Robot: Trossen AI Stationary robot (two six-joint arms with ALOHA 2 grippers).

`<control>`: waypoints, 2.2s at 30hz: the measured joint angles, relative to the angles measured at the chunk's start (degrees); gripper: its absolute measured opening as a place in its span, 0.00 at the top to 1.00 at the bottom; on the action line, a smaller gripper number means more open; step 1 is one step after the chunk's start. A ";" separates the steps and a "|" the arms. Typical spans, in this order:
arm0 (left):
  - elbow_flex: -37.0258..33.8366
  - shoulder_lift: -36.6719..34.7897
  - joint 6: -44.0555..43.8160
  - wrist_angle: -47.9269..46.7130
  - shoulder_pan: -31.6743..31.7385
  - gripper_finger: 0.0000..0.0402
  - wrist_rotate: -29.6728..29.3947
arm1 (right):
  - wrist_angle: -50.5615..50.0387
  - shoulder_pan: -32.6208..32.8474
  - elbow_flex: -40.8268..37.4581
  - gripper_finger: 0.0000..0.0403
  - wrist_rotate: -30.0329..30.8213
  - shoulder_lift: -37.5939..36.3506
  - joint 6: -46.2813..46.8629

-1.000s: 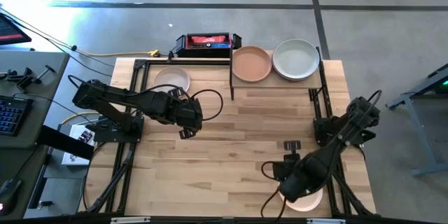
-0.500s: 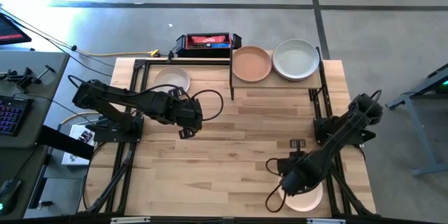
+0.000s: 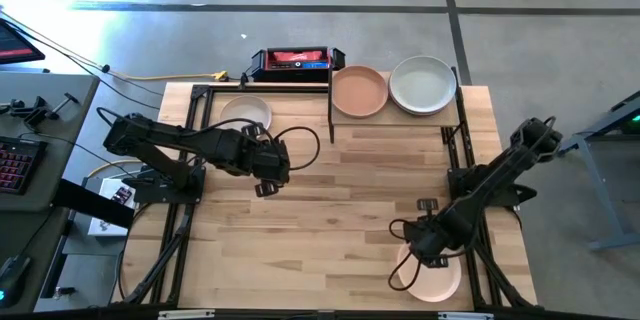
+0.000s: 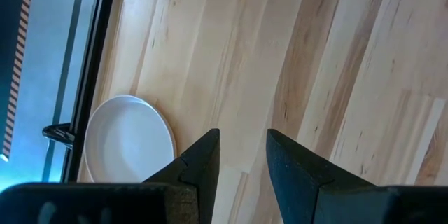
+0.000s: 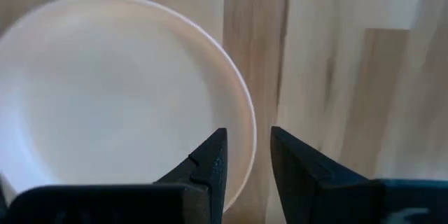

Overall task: Place and stack plates onto a shelf
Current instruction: Stack the light brown plate on top of the brown plate on the shelf

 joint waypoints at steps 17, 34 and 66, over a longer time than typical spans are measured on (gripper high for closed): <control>0.00 0.00 -2.15 0.12 0.00 0.74 0.17 | 11.36 -0.02 -13.01 0.78 -3.71 0.04 2.48; 0.00 0.00 -2.12 1.49 0.00 0.74 -0.02 | 16.19 -1.70 -14.95 0.98 -8.43 0.04 6.51; 0.00 0.00 -2.16 2.43 0.04 0.74 0.15 | 2.38 -18.19 0.28 1.00 -5.07 0.04 -1.99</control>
